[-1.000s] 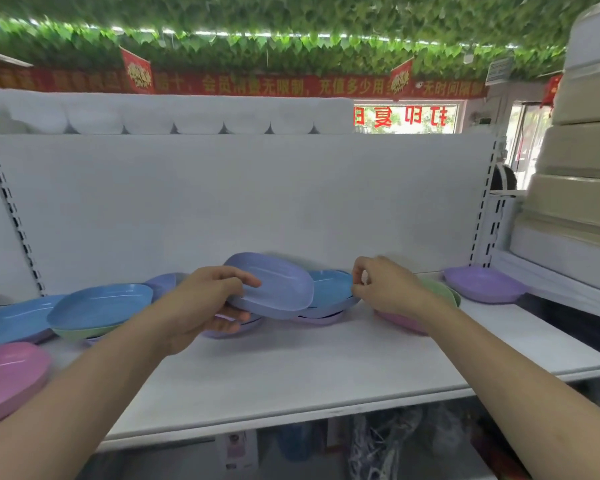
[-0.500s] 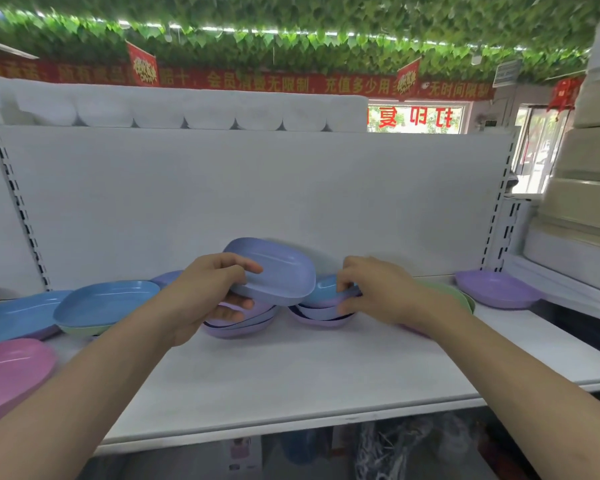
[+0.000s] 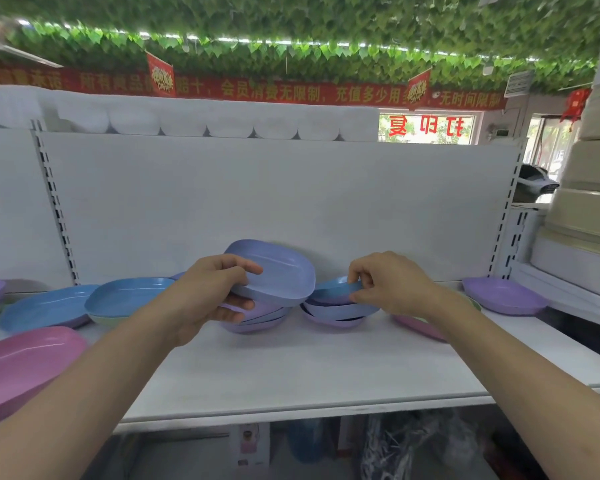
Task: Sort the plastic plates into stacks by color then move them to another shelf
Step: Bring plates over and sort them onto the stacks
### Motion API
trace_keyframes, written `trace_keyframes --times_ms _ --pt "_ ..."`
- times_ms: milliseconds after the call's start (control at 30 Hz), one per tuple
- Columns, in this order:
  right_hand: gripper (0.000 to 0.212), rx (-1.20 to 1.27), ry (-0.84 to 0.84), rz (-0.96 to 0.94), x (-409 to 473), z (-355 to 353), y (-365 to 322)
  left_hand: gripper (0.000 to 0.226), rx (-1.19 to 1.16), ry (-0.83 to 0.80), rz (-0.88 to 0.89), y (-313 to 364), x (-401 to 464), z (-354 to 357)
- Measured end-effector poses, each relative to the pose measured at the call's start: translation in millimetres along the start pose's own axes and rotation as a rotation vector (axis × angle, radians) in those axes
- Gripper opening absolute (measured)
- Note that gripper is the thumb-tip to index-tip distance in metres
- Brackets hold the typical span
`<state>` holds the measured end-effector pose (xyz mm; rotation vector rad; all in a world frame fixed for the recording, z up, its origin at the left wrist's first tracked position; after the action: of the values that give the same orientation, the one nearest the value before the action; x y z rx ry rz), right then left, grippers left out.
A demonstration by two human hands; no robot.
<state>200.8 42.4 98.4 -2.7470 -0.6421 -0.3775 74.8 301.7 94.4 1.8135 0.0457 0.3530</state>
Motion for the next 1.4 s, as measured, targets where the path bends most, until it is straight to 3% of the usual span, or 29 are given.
trace_keyframes --times_ms 167,333,467,600,767,1033,1200,1400 --pt "0.041 0.039 0.008 0.109 -3 1 8 0.028 -0.017 0.000 -0.023 -4 -13 2" --pt "0.064 0.050 0.223 0.255 -10 -2 16 0.027 -0.022 0.018 -0.029 -11 -24 1" --pt "0.039 0.297 0.136 0.308 -13 4 26 0.026 -0.002 0.047 -0.022 -12 -34 -3" --pt "0.030 0.633 0.068 0.412 -22 12 27 0.026 -0.013 0.070 -0.017 -12 -45 -11" --pt "0.016 0.890 0.014 0.387 -35 5 -5 0.025 -0.018 0.096 -0.002 -10 -58 -30" --pt "0.034 1.024 -0.340 0.219 -57 13 -127 0.028 -0.008 0.186 0.006 -16 -95 -103" --pt "0.023 0.965 -0.393 0.074 -65 34 -230 0.032 0.084 0.291 0.018 -27 -156 -197" --pt "0.013 0.784 -0.389 -0.285 -101 79 -417 0.031 0.186 0.483 -0.053 -46 -275 -355"
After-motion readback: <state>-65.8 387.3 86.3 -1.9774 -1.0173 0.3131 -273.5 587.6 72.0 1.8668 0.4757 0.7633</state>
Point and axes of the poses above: each hand's wrist, its own x-axis towards the middle knuckle, its own z-axis out of the palm, y = z × x, the point moved 4 cm from there along x, towards the middle knuckle, and after that the axes turned 10 degrees about z, right-handed, at the moved point
